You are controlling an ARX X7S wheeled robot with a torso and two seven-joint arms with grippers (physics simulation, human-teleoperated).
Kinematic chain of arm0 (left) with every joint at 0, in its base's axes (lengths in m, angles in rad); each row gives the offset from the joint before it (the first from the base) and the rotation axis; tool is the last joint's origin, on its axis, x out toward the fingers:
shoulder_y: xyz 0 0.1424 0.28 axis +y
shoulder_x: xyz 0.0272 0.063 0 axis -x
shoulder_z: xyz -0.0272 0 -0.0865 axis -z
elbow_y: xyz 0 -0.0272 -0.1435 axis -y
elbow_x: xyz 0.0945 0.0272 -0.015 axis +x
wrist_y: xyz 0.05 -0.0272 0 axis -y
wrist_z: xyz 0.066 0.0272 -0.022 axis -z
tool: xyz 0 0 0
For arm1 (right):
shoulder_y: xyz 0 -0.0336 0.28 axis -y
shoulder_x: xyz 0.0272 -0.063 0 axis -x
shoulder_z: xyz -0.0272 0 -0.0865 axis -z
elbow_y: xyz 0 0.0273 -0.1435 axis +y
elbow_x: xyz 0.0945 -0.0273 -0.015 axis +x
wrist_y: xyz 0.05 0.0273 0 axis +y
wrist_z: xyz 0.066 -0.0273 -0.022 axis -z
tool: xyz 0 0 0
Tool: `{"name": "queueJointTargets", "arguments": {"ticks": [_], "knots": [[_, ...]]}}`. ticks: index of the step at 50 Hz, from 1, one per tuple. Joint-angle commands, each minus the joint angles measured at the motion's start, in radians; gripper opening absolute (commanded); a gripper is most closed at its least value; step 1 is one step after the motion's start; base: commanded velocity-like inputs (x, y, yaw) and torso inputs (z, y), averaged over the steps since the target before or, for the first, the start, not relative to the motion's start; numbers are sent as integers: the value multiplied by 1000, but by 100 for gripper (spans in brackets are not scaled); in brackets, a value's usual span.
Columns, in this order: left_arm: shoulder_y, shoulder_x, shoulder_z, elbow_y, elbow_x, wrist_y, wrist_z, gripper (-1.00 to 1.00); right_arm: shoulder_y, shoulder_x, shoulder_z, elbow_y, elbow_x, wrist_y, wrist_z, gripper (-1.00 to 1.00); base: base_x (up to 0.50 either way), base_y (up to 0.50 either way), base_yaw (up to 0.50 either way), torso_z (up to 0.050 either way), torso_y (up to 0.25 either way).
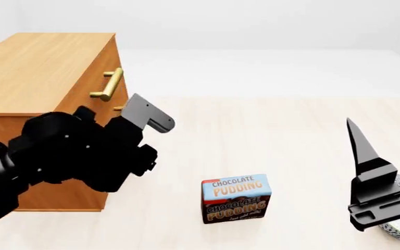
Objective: Put the butter at the back in the top drawer of the cabinet and close it.
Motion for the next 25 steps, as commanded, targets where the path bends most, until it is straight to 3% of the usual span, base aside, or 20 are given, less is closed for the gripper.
{"name": "queueJointTargets", "arguments": {"ticks": [1,7,25], "knots": [[0,-154,-87,341,-130,49,-161,100,-25,1,-8,0,-30,-15,-9,100,0,0,0,0,0],[-12,-251,-159,553,-179,115,-221,100,-33,1,-8,0,-38,-22,-13,100,0,0,0,0,0],[120,-563,-413,951,42,455,49,100,-212,1,-169,0,-366,-283,-76,100,0,0,0,0,0]]}}
